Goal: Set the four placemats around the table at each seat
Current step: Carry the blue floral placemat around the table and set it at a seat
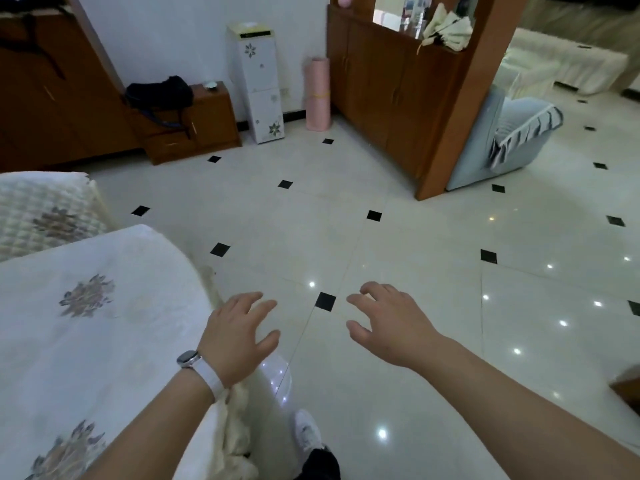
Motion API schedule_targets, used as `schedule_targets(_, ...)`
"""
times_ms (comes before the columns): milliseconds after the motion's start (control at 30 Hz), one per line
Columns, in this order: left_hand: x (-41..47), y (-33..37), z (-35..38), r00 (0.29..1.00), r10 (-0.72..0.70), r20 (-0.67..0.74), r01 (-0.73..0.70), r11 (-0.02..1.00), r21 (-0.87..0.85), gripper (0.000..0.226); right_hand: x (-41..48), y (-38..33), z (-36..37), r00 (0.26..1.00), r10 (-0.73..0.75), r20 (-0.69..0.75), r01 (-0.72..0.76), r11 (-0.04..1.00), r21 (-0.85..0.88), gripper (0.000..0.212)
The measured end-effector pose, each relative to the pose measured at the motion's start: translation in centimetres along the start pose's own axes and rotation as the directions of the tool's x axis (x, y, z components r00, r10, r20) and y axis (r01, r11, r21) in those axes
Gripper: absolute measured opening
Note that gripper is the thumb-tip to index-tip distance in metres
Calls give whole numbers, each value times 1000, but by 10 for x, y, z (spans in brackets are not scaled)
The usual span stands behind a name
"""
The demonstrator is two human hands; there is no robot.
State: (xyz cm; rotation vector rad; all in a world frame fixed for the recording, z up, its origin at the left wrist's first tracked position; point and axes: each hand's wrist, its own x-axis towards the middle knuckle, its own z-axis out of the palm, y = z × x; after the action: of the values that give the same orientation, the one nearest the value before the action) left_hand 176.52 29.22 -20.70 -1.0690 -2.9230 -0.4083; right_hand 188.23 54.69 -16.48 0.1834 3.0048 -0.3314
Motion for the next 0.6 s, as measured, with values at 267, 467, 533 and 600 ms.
schedule_targets(267, 115, -63, 0, 998, 17, 63, -12, 997, -78, 68, 149, 10, -40, 997, -57, 51, 63, 991, -121, 51)
schedule_targets(467, 177, -102, -19, 1000, -26, -14, 26, 999, -23, 58, 235, 6, -57, 994, -108, 4, 108, 991, -79, 50)
schedule_targets(533, 194, -113, -24, 997, -70, -33, 70, 998, 0, 56, 263, 7, -57, 992, -129, 9, 130, 989, -69, 50)
schedule_targets(600, 210, -125, -26, 992, -118, -46, 119, 993, 24, 55, 294, 10, -57, 988, -151, 12, 152, 987, -57, 50)
